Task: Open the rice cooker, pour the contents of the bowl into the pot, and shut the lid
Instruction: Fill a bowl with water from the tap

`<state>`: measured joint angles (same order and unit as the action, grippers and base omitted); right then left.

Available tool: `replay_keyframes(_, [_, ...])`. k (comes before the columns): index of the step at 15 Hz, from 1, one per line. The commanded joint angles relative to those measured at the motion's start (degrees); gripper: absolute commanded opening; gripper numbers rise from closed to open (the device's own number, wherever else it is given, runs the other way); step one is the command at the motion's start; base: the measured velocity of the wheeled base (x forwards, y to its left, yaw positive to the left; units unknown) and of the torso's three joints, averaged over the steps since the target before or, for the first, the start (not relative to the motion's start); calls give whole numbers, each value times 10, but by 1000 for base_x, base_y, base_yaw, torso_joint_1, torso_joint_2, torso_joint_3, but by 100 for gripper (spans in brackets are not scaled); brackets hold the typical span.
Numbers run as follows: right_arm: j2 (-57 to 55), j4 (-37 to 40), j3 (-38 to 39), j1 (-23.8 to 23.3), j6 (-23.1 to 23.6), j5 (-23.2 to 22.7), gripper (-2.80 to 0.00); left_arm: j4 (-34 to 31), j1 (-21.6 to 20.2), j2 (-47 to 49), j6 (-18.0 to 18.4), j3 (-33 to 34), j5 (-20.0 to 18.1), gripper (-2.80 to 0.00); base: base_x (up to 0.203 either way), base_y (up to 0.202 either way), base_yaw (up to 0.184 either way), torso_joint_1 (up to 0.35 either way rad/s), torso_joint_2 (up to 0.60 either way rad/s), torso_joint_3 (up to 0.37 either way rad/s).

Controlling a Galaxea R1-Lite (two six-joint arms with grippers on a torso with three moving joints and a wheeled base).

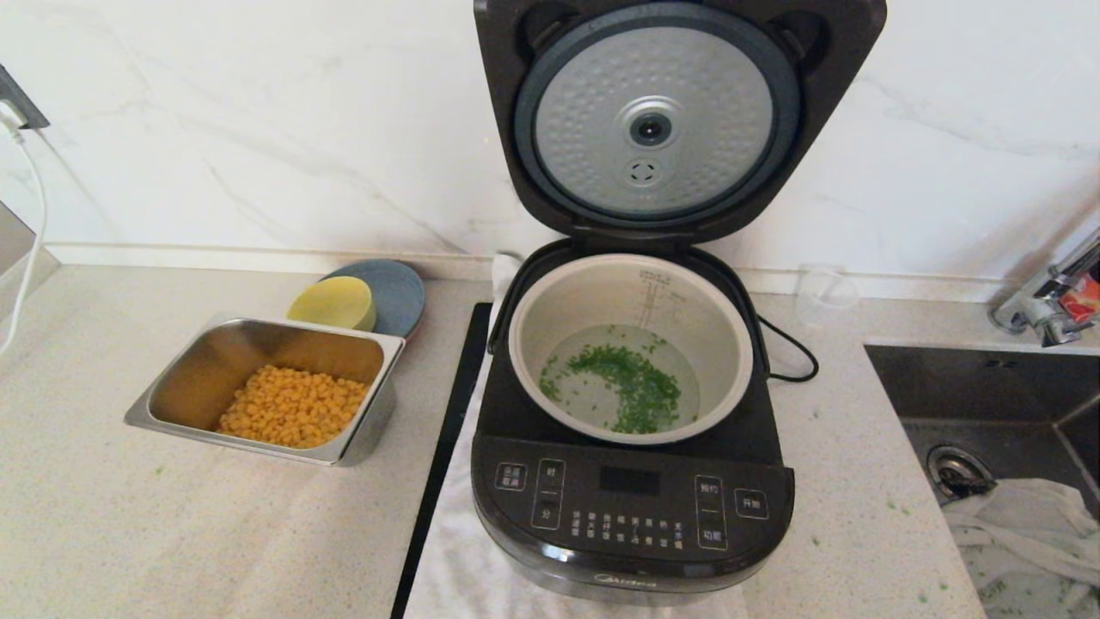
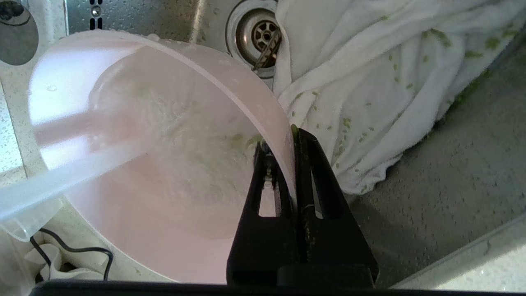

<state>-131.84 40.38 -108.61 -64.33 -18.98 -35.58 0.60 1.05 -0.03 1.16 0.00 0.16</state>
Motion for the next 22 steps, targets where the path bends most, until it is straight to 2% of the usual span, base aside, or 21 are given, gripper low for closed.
replay_keyframes(1, [16,8,2,-1,0,-2,-280,0,0,-1,0,4,0,-280,0,0,0,0,0,0])
replay_keyframes(6, [81,26,23,0,7,2,-280,0,0,-1,0,4,0,-280,0,0,0,0,0,0])
replay_keyframes(9, [152,40,93,14,57,3,-280,0,0,-1,0,4,0,-280,0,0,0,0,0,0])
replay_keyframes(11, [208,40,153,40,73,11,-280,0,0,-1,0,4,0,-280,0,0,0,0,0,0])
replay_keyframes(13, [264,42,203,75,88,21,-280,0,0,-1,0,4,0,-280,0,0,0,0,0,0])
replay_keyframes(17, [364,45,279,178,93,36,-280,0,0,-1,1,4,0,-280,0,0,0,0,0,0])
replay_keyframes(19, [407,57,294,238,90,50,-280,0,0,-1,0,4,0,-280,0,0,0,0,0,0])
replay_keyframes(22, [465,124,280,335,86,57,-280,0,0,-1,0,4,0,-280,0,0,0,0,0,0])
